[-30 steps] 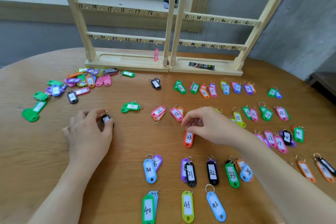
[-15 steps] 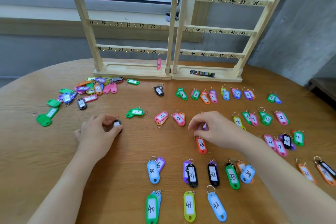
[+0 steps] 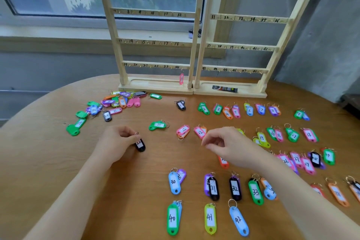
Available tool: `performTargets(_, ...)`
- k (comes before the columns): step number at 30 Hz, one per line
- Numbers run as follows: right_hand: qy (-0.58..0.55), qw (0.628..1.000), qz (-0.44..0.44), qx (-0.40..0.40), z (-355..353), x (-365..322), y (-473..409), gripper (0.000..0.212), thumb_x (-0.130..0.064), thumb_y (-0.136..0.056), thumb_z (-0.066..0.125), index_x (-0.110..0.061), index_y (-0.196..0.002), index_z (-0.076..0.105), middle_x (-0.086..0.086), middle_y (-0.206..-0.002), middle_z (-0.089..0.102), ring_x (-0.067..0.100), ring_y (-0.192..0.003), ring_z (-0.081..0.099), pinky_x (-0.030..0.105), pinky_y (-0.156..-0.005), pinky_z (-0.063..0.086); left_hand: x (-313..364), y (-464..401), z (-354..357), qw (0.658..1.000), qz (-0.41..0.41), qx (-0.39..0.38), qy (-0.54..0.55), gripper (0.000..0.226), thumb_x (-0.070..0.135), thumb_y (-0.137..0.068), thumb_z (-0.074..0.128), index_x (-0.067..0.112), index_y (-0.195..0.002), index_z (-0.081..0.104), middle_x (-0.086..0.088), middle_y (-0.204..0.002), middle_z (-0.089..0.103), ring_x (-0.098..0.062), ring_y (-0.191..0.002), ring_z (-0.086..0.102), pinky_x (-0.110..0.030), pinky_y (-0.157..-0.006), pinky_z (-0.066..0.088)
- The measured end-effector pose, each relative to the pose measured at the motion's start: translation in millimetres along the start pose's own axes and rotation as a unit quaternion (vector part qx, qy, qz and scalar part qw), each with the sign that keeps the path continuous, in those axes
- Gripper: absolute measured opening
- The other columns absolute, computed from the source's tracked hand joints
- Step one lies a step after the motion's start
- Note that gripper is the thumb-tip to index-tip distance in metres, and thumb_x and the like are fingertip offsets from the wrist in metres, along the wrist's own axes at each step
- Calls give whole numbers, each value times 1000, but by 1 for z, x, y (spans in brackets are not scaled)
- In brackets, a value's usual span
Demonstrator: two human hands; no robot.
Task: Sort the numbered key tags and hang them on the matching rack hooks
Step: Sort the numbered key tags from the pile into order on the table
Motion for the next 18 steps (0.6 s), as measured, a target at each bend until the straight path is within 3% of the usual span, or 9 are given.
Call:
performTargets(4,-2,1000,-2,-1,-4,-5,4,15,-20,-98,63,-28,-94,75,-11,-85,68,-5,-76,56,13,-70,45,14,13,1,999,28,-21,36,13,26,-84,81,20,-77,72,8,-74,76,-15,-70,63,-29,-64,40)
performTargets(8,-6,1000,10,11,-11,1,11,16,-23,-99,62,-32,-92,74,-12,-88,70,-1,-84,59,13,-72,45,40,24,7,996,71,-30,49,7,22,-87,78,20,-84,73,11,-76,76,3,-52,52,-25,-53,34)
performTargets(11,-11,999,26,23,-19,12,20,16,-24,-98,63,-33,-91,73,-14,-85,70,-2,-81,59,15,-72,43,62,28,15,992,100,-55,50,6,21,-89,77,23,-89,71,13,-78,76,-15,-64,54,-25,-54,34)
performTargets(14,-17,998,44,42,-29,22,33,15,-21,-98,63,-30,-92,74,-11,-85,70,0,-78,59,15,-69,46,86,35,31,986,139,-94,20,8,17,-89,76,24,-89,72,13,-79,76,-12,-59,60,-22,-53,41)
performTargets(15,-20,997,49,50,-32,26,37,15,-21,-98,64,-30,-92,74,-11,-85,70,1,-77,59,15,-69,46,93,37,39,983,149,-109,7,9,17,-88,76,24,-89,72,13,-78,76,-12,-63,65,-26,-59,47)
performTargets(18,-31,995,65,65,-39,38,48,14,-20,-97,64,-29,-92,75,-10,-81,69,-1,-73,58,16,-68,46,110,43,70,972,169,-162,-29,9,16,-87,77,25,-85,74,7,-75,76,-31,-81,71,-43,-76,56)
Point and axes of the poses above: each hand's wrist, its own y-axis away from the middle knuckle, its own z-axis out of the palm, x = y × z, the point moved 6 cm from there along -y, towards the middle knuckle
